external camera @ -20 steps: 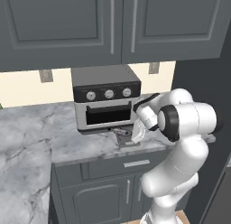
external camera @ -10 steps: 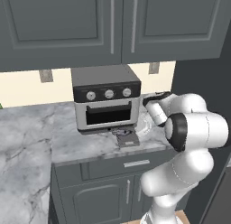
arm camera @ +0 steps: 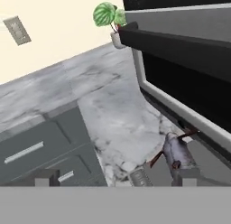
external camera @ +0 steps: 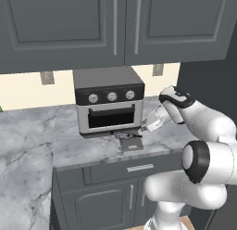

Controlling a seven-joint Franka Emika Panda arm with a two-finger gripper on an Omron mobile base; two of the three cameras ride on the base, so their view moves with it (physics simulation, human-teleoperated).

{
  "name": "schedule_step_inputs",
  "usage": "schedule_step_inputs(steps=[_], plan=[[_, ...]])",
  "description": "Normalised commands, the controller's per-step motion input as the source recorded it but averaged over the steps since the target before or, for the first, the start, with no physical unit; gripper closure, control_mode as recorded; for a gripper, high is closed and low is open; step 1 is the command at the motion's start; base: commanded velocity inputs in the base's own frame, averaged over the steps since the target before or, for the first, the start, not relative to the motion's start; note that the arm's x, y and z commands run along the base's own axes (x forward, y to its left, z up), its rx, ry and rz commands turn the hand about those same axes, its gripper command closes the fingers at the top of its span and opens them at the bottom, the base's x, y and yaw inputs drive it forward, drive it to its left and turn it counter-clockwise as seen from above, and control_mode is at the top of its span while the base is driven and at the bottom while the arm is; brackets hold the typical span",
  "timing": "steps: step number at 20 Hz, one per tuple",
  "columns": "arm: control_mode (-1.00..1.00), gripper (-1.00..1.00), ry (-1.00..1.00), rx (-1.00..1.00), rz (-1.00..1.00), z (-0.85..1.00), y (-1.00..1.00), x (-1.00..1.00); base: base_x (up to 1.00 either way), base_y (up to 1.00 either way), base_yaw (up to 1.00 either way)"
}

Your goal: Take the fish from the fridge and place it on the digital scale on the counter by the fridge. Wait a few seconds for a reading, then move it to the plate on the dining counter.

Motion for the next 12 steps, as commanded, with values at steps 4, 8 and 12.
schedule_step_inputs(steps=[4, 8, 12], plan=[[-1.0, -1.0, 0.26, 0.0, 0.0, 0.26, 0.26, -0.86, 0.0, 0.0, 0.0], [-1.0, -1.0, 0.2, -0.01, 0.0, 0.18, 0.39, -0.57, 0.0, 0.0, 0.0], [-1.0, -1.0, 0.04, -0.1, 0.0, 0.04, 0.36, -0.05, 0.0, 0.0, 0.0]])
